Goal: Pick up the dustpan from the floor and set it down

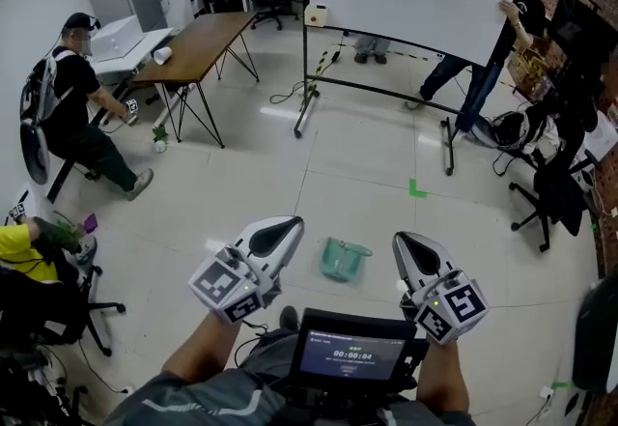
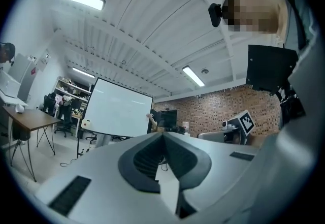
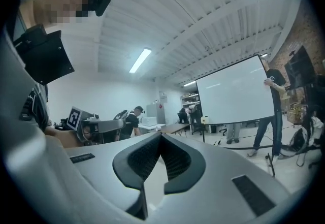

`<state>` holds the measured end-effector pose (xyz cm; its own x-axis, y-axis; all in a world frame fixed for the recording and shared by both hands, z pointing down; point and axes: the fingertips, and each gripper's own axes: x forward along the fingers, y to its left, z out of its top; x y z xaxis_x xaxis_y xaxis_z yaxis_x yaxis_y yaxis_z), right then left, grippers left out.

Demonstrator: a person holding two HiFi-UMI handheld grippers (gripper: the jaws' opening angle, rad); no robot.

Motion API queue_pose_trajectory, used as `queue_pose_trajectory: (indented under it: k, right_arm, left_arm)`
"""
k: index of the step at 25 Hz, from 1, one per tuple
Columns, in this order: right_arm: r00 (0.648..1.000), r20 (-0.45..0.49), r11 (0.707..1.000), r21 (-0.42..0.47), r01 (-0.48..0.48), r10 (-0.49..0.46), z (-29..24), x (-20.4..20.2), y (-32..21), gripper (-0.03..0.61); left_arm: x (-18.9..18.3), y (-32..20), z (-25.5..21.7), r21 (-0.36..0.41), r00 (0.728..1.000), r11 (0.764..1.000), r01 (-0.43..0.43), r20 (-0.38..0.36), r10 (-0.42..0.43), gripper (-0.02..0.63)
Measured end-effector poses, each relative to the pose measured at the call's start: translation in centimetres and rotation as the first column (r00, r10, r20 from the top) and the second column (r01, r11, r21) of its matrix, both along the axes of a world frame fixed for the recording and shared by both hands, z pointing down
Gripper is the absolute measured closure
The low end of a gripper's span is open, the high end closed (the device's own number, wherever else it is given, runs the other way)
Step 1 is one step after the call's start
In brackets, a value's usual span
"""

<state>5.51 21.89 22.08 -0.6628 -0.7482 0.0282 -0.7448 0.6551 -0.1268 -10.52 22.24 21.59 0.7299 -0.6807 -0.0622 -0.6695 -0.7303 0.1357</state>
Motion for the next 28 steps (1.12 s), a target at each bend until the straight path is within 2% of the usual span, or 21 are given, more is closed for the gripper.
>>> queue_pose_trajectory:
  k: [5, 9, 15, 20, 28]
  right_arm:
    - [0.999, -0.012, 0.999, 0.011, -0.051, 0.052, -0.7, -3.8, -6.9, 0.563]
    - [0.997, -0.020, 0.997, 0.019, -0.080, 0.080, -0.4, -5.6, -11.1, 0.563]
    - [0.998, -0.013, 0.998, 0.009, -0.054, 0.054, -0.2, -4.5, -14.2, 0.563]
    - [0.999, -0.030, 1.000, 0.013, -0.016, 0.016, -0.6, -2.2, -15.2, 0.563]
    - [0.999, -0.042, 1.000, 0.002, 0.008, -0.008, 0.5, -1.0, -17.8, 0.563]
  left_arm:
    - [-4.1, -7.3, -0.2, -0.001, 0.998, 0.999, -0.044, -0.051, 0.044, 0.591]
    - [-5.3, -11.7, 1.0, -0.011, 0.995, 0.996, -0.091, -0.031, 0.091, 0.591]
    - [-3.9, -14.9, 1.4, -0.030, 0.996, 0.997, -0.069, -0.057, 0.067, 0.591]
    - [-1.6, -15.7, 1.3, -0.034, 0.998, 0.999, -0.033, -0.046, 0.031, 0.591]
    - [-0.6, -18.4, 2.9, -0.053, 1.000, 0.999, -0.005, -0.025, 0.004, 0.591]
